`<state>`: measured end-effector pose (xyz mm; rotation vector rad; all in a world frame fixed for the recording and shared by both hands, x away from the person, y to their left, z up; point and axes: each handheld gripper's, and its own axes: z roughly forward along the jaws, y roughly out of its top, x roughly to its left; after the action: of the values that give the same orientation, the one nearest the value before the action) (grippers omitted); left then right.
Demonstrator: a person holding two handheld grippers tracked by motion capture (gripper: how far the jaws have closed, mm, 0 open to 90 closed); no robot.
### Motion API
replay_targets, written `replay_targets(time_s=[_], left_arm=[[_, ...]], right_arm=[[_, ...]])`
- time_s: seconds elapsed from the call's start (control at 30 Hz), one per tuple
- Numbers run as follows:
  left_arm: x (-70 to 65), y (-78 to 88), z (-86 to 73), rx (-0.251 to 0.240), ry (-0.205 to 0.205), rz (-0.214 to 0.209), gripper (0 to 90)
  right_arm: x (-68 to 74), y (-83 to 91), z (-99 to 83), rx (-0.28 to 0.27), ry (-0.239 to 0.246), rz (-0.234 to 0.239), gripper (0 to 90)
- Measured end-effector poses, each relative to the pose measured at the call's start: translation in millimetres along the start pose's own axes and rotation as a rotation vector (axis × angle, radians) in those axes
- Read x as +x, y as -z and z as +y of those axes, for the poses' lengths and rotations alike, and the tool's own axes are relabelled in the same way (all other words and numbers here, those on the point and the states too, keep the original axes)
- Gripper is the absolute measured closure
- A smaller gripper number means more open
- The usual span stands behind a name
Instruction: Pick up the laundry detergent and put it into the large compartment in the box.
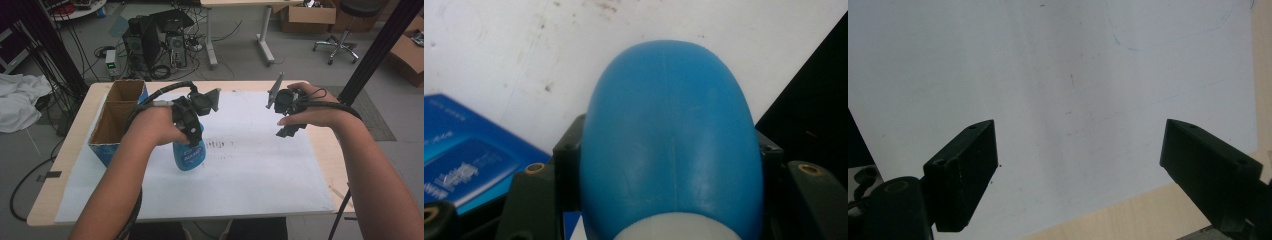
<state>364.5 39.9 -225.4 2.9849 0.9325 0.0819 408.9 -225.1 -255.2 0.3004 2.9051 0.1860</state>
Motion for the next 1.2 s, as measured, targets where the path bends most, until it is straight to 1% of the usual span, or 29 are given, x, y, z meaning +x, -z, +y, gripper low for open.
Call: replay_targets(time_s=[0.07, 0.13, 0.2, 0.23, 0.33, 0.43, 0.5, 0.63, 0.77, 0.8, 0.83, 0.9, 0.93, 1.0, 1.03, 1.13, 1.2], left_arm=[[7.0, 8.3, -3.8, -0.011, 0.048, -0.016, 39.2], [11.3, 13.7, -6.8, -0.023, 0.079, -0.024, 39.1], [17.0, 21.0, -10.7, -0.038, 0.117, -0.029, 39.1], [18.6, 23.3, -11.6, -0.039, 0.120, -0.029, 39.1], [25.6, 33.8, -14.7, -0.034, 0.161, -0.037, 39.1], [30.2, 44.1, -17.0, -0.021, 0.180, -0.040, 39.1], [32.6, 50.2, -19.0, -0.010, 0.182, -0.039, 39.0], [39.3, 66.0, -25.6, -0.009, 0.218, -0.035, 39.1], [48.0, 83.0, -32.1, -0.022, 0.267, -0.022, 39.1], [50.9, 87.4, -33.7, -0.025, 0.287, -0.023, 39.0], [53.1, 91.0, -35.0, -0.024, 0.297, -0.022, 39.0], [58.4, 100.1, -38.0, -0.027, 0.318, -0.007, 39.0], [62.2, 105.5, -40.2, -0.030, 0.337, -0.001, 39.0], [69.0, 113.3, -43.9, -0.029, 0.357, 0.004, 39.0], [72.0, 116.2, -46.1, -0.037, 0.375, 0.004, 39.0], [80.0, 122.8, -52.6, -0.047, 0.410, 0.006, 39.0], [84.8, 127.9, -57.1, -0.041, 0.437, 0.014, 39.0]], right_arm=[[0.4, 0.3, 2.1, 0.005, 0.005, 0.000, 15.4], [0.9, 0.5, 3.6, 0.003, 0.004, -0.001, 15.4], [1.0, 1.0, 5.1, 0.007, 0.007, -0.001, 15.4], [1.2, 0.8, 5.6, 0.004, 0.007, -0.001, 15.4], [1.3, 1.6, 6.8, 0.013, 0.009, -0.001, 15.4], [1.2, 1.3, 6.9, 0.015, 0.007, -0.002, 15.4], [1.5, 1.2, 6.7, 0.014, 0.010, 0.000, 15.4], [1.7, 0.9, 4.9, 0.012, 0.007, 0.002, 15.4], [0.4, 0.6, 3.5, 0.019, 0.006, 0.002, 15.4], [0.3, 0.6, 3.5, 0.018, 0.006, 0.002, 15.4], [0.2, 0.3, 3.4, 0.013, 0.005, 0.002, 15.4], [0.1, 0.3, 3.8, 0.015, 0.005, 0.002, 15.4], [0.1, 0.1, 3.9, 0.013, 0.005, 0.003, 15.4], [-0.2, -0.4, 4.5, 0.014, 0.007, 0.003, 15.4], [-0.5, -1.1, 4.7, 0.014, 0.009, 0.003, 15.4], [-1.0, -2.6, 5.1, 0.015, 0.010, 0.004, 15.4], [-1.6, -3.3, 5.2, 0.019, 0.014, 0.005, 15.4]])
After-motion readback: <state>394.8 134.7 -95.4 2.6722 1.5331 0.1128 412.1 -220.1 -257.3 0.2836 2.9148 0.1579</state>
